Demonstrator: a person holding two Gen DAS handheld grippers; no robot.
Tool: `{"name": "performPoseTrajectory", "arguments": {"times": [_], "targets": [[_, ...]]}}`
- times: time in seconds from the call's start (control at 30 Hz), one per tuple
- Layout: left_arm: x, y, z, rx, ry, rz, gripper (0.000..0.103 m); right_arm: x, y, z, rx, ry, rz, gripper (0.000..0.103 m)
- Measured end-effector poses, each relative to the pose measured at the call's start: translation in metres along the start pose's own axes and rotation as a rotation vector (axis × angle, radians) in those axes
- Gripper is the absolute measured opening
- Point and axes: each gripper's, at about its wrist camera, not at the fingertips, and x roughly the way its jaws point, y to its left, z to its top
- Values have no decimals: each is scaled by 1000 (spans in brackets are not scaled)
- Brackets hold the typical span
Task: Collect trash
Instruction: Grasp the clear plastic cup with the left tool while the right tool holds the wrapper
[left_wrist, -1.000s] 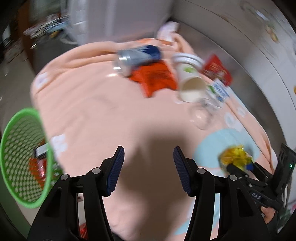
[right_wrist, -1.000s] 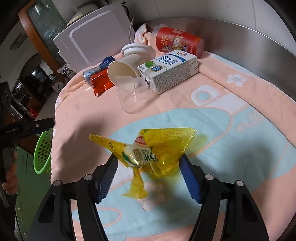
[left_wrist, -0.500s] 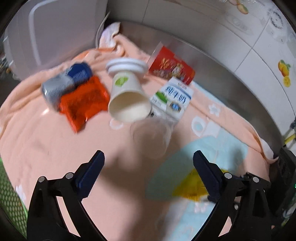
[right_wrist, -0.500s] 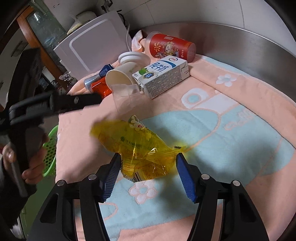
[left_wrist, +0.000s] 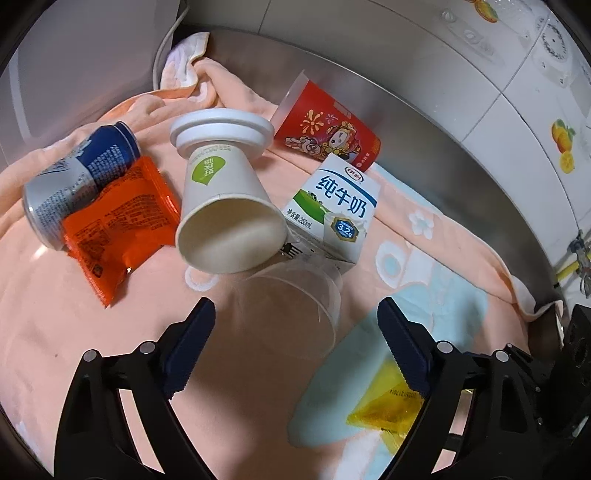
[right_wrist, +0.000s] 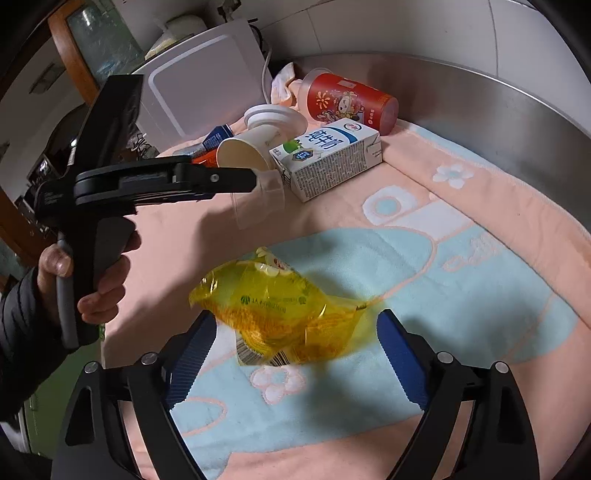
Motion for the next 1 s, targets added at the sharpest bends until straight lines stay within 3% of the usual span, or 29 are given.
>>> {"name": "performPoseTrajectory", "arguments": {"times": [0.13,0.8,0.93,1.0], "targets": [[6,3,1,-8,-1,-22,79,-2,0,2,-16,-4,-7,87],[30,16,4,-31,16,-48,79,11,14,12,-188,53,13,91],[31,14,5,-20,17,-65,65,22,20,14,-246,74,4,91],[31,11,5,-9,10,-51,65,27,23,15,-277,85,1,91]]}}
